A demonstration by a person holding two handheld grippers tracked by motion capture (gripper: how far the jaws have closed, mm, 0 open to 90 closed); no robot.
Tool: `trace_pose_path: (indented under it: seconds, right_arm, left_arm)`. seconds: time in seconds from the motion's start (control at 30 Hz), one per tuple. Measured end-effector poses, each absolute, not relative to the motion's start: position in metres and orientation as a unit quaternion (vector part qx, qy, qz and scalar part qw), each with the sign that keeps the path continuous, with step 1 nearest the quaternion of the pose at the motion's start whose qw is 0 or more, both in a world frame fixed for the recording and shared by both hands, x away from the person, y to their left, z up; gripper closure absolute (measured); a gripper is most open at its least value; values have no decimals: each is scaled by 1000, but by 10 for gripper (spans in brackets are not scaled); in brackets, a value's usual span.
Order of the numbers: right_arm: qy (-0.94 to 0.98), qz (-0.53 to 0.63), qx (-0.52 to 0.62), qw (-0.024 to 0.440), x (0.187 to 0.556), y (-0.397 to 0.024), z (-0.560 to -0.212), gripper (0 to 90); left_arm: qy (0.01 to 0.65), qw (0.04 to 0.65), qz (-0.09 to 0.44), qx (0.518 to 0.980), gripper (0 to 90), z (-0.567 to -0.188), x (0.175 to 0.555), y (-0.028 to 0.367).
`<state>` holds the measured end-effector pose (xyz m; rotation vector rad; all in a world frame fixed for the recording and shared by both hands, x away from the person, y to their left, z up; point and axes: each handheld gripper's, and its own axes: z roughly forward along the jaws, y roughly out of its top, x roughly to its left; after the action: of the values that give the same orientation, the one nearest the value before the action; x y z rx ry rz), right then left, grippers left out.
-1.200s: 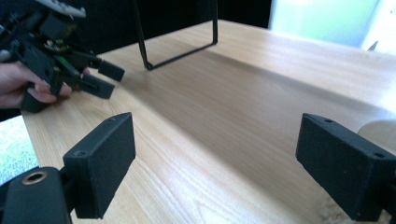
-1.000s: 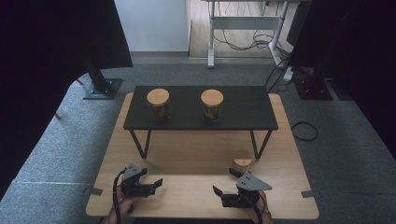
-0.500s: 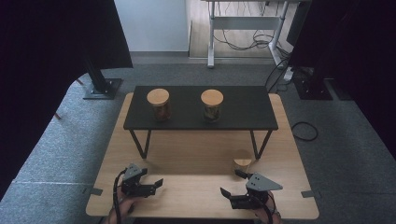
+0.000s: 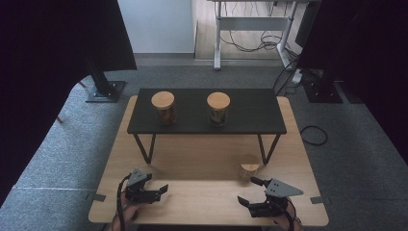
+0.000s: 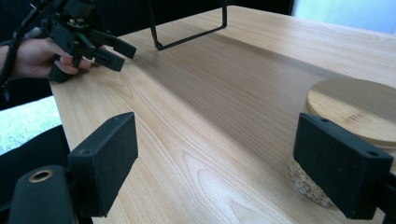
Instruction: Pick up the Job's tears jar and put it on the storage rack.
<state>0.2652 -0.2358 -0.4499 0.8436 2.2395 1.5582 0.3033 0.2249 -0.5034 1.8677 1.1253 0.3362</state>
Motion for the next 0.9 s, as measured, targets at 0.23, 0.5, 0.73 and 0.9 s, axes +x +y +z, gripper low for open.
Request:
trace_pose_path:
  seconds: [0.23,0.5,0.73,0.9]
  right_arm:
    - [776,534,304,141,267,-250,-451,141]
    - [776,520,325,149,273,-264,-457,130]
    - [772,508,349,155,280,-275,-466,124]
    - [770,502,360,159,283,-279,-469,117]
  left_arm:
    - [455,452,137,755,101,-503,303,225]
    - [454,451,137,756,101,-503,303,225]
    - [453,449,140,757,101,-503,303,224]
    - [453,448,140,758,101,-503,303,224]
